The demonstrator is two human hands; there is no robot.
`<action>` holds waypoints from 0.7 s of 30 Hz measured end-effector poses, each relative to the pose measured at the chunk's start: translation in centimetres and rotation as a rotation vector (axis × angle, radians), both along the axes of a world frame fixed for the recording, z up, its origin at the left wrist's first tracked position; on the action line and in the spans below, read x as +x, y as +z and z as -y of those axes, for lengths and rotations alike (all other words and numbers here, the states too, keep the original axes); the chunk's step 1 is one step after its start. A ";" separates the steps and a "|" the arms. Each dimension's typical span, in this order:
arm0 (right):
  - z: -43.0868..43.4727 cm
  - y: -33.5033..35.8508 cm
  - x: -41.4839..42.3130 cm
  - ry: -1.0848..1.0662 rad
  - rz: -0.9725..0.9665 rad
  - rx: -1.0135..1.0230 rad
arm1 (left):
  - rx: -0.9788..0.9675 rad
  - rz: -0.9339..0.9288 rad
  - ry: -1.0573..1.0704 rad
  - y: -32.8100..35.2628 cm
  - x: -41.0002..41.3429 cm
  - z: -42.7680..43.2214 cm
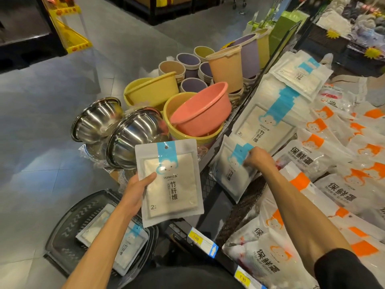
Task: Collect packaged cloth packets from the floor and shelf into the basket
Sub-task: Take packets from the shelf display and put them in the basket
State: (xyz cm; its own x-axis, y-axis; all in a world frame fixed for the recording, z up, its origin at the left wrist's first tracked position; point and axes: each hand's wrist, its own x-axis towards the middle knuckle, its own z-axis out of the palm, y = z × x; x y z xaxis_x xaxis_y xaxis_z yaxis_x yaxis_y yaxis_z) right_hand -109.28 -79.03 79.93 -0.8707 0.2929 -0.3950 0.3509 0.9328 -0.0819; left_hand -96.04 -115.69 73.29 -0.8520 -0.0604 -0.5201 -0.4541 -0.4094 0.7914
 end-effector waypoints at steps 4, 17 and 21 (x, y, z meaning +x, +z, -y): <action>-0.5 -0.5 -0.2 -0.020 -0.014 -0.041 | 0.008 0.001 -0.005 0.1 0.0 -0.2; -2.1 -1.5 0.1 -0.080 -0.223 -0.106 | 0.028 0.019 0.027 0.4 0.6 -0.7; -2.4 -2.4 0.5 -0.103 -0.242 -0.140 | 0.032 0.034 0.030 0.8 0.3 -0.9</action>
State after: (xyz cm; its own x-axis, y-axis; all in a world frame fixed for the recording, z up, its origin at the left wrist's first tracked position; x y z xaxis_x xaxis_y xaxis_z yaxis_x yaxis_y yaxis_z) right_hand -108.74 -76.61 77.51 -0.9131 0.3420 -0.2219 0.3977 0.8670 -0.3001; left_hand -95.71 -114.79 74.06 -0.8319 -0.0682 -0.5507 -0.4676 -0.4483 0.7618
